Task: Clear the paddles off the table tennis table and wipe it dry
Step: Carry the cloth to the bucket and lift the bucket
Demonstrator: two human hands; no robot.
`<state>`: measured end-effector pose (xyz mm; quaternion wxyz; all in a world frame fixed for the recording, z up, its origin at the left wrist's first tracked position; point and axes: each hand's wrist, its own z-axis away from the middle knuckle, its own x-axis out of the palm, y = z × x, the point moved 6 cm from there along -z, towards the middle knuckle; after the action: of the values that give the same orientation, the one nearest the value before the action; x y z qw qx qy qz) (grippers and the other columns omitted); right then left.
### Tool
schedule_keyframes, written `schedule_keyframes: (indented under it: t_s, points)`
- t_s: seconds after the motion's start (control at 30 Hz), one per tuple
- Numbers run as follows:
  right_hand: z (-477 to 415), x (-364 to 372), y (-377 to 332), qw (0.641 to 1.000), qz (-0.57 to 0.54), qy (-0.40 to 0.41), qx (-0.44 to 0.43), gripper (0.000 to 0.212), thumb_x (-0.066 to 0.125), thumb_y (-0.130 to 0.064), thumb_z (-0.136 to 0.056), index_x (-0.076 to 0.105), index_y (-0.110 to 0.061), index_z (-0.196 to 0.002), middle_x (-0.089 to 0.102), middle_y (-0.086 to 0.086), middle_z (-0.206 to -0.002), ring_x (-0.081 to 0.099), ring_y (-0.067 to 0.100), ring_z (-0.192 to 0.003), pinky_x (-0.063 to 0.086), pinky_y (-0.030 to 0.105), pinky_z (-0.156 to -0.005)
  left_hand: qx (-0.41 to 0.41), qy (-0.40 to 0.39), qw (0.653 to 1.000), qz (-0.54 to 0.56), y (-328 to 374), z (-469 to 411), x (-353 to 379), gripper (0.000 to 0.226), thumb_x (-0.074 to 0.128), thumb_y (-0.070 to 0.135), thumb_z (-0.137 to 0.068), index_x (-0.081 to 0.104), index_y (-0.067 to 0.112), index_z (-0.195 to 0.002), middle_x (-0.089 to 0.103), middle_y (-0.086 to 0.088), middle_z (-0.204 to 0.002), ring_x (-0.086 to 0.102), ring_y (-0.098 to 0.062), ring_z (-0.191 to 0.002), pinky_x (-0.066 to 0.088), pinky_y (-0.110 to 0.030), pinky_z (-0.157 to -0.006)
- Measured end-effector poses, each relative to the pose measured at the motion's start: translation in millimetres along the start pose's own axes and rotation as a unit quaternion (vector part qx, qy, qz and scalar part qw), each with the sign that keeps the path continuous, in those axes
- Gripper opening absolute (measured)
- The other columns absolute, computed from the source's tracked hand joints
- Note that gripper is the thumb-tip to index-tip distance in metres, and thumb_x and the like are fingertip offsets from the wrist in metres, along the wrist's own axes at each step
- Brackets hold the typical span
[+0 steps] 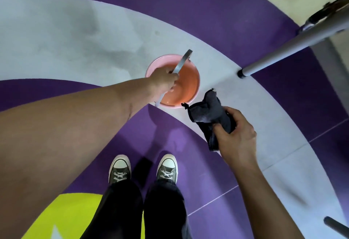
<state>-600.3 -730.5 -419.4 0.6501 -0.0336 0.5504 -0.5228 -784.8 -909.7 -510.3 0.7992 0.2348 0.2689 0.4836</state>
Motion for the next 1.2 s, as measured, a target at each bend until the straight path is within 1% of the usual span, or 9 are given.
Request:
schedule_keyframes:
  t_s: [0.13, 0.33, 0.47, 0.57, 0.7, 0.8, 0.97, 1.1, 1.2]
  points:
    - [17, -23, -16, 1.0, 0.002, 0.003, 0.012, 0.041, 0.066, -0.028, -0.082, 0.065, -0.033, -0.123, 0.07, -0.006, -0.112, 0.064, 0.018, -0.101, 0.052, 0.034, -0.091, -0.022, 0.004, 0.999, -0.04, 13, 57, -20, 0.028, 0.059, 0.014, -0.097, 0.066, 0.012, -0.124, 0.063, 0.003, -0.073, 0.058, -0.007, -0.053, 0.048, -0.02, -0.056]
    - [89, -87, -52, 0.998, -0.033, 0.024, 0.057, 0.046, 0.061, -0.031, -0.08, 0.064, -0.03, -0.126, 0.07, -0.002, -0.116, 0.063, 0.019, -0.104, 0.044, 0.025, -0.085, -0.028, -0.038, 0.993, -0.105, 61, 184, -38, 0.012, 0.065, 0.013, -0.093, 0.071, 0.016, -0.103, 0.071, 0.003, -0.071, 0.065, -0.009, -0.054, 0.06, -0.03, -0.072]
    - [162, -141, -76, 0.995, -0.042, 0.056, 0.07, 0.043, 0.064, -0.021, -0.082, 0.065, -0.026, -0.125, 0.068, -0.003, -0.109, 0.057, 0.011, -0.092, 0.04, 0.014, -0.071, 0.027, -0.083, 0.984, -0.157, 93, 281, -46, 0.01, 0.063, 0.01, -0.093, 0.071, 0.014, -0.09, 0.07, 0.002, -0.067, 0.062, -0.006, -0.051, 0.055, -0.024, -0.061]
    - [225, -184, -94, 0.99, -0.04, 0.09, 0.097, 0.045, 0.064, -0.02, -0.082, 0.064, -0.027, -0.126, 0.066, -0.003, -0.105, 0.059, 0.019, -0.091, 0.042, 0.026, -0.071, 0.118, -0.128, 0.953, -0.247, 122, 358, -50, 0.012, 0.062, 0.015, -0.092, 0.072, 0.011, -0.088, 0.074, -0.008, -0.078, 0.064, -0.013, -0.061, 0.055, -0.032, -0.069]
    - [313, -224, -114, 0.979, -0.045, 0.144, 0.135, 0.045, 0.064, -0.02, -0.081, 0.064, -0.027, -0.125, 0.069, 0.002, -0.11, 0.062, 0.026, -0.098, 0.037, 0.028, -0.073, 0.226, -0.189, 0.894, -0.337, 154, 450, -47, 0.015, 0.061, 0.026, -0.091, 0.067, 0.015, -0.083, 0.07, -0.008, -0.077, 0.057, -0.016, -0.061, 0.046, -0.031, -0.059]
    - [382, -250, -119, 0.96, -0.06, 0.21, 0.173, 0.044, 0.065, -0.02, -0.08, 0.064, -0.028, -0.123, 0.069, 0.0, -0.108, 0.06, 0.025, -0.098, 0.034, 0.028, -0.074, 0.274, -0.216, 0.864, -0.361, 179, 503, -33, 0.01, 0.062, 0.027, -0.089, 0.069, 0.022, -0.084, 0.062, 0.008, -0.061, 0.055, -0.019, -0.063, 0.042, -0.033, -0.06]
    - [498, -281, -102, 0.905, -0.126, 0.322, 0.249, 0.043, 0.067, -0.021, -0.079, 0.063, -0.029, -0.122, 0.07, -0.001, -0.102, 0.062, 0.024, -0.098, 0.048, 0.035, -0.077, 0.334, -0.296, 0.804, -0.393, 191, 585, 4, 0.019, 0.066, 0.027, -0.093, 0.068, 0.013, -0.082, 0.057, 0.007, -0.053, 0.056, -0.007, -0.05, 0.039, -0.017, -0.04]
    - [591, -302, -75, 0.843, -0.169, 0.408, 0.307, 0.041, 0.069, -0.025, -0.079, 0.064, -0.032, -0.119, 0.072, -0.004, -0.1, 0.064, 0.021, -0.097, 0.052, 0.038, -0.08, 0.364, -0.342, 0.765, -0.407, 186, 657, 43, 0.024, 0.066, 0.032, -0.095, 0.068, 0.016, -0.077, 0.059, 0.009, -0.052, 0.055, -0.005, -0.048, 0.044, -0.015, -0.05]
    - [657, -320, -51, 0.797, -0.184, 0.459, 0.347, 0.04, 0.068, -0.025, -0.08, 0.065, -0.03, -0.119, 0.07, -0.003, -0.104, 0.063, 0.021, -0.099, 0.052, 0.038, -0.083, 0.393, -0.376, 0.732, -0.41, 166, 719, 72, 0.027, 0.061, 0.037, -0.098, 0.067, 0.019, -0.078, 0.06, 0.012, -0.056, 0.054, -0.009, -0.056, 0.048, -0.029, -0.059]
